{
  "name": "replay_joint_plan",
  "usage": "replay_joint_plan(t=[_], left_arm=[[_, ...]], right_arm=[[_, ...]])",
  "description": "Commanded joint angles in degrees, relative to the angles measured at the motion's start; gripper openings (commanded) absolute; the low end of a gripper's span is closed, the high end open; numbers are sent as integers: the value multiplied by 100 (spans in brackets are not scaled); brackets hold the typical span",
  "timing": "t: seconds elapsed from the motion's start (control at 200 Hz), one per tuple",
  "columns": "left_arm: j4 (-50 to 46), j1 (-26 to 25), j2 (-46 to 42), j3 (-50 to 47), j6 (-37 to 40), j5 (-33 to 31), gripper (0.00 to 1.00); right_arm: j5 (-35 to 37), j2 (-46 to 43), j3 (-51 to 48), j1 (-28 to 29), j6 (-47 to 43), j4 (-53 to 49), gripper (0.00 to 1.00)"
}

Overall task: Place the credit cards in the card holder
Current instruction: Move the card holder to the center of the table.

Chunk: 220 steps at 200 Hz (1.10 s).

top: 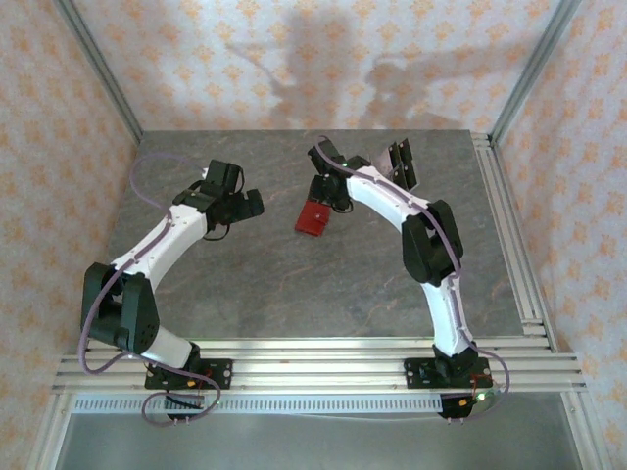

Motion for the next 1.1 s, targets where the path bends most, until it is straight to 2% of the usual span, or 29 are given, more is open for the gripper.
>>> replay_joint_plan(t=[0.0, 0.51, 0.806, 1.096], left_arm=[[-95, -15, 83, 187, -68, 53, 100], [-79, -20, 305, 220, -86, 32, 100], [-57, -21, 453, 294, -94, 69, 100], [-33, -18, 500, 302, -126, 103, 100]], right_arm=[[591, 204, 374, 59, -192, -671, 55], [553, 1061, 1357, 188, -353, -1086, 52], [497, 1349, 1554, 212, -431, -1174, 43], [512, 1419, 1499, 281, -475, -1217, 43]])
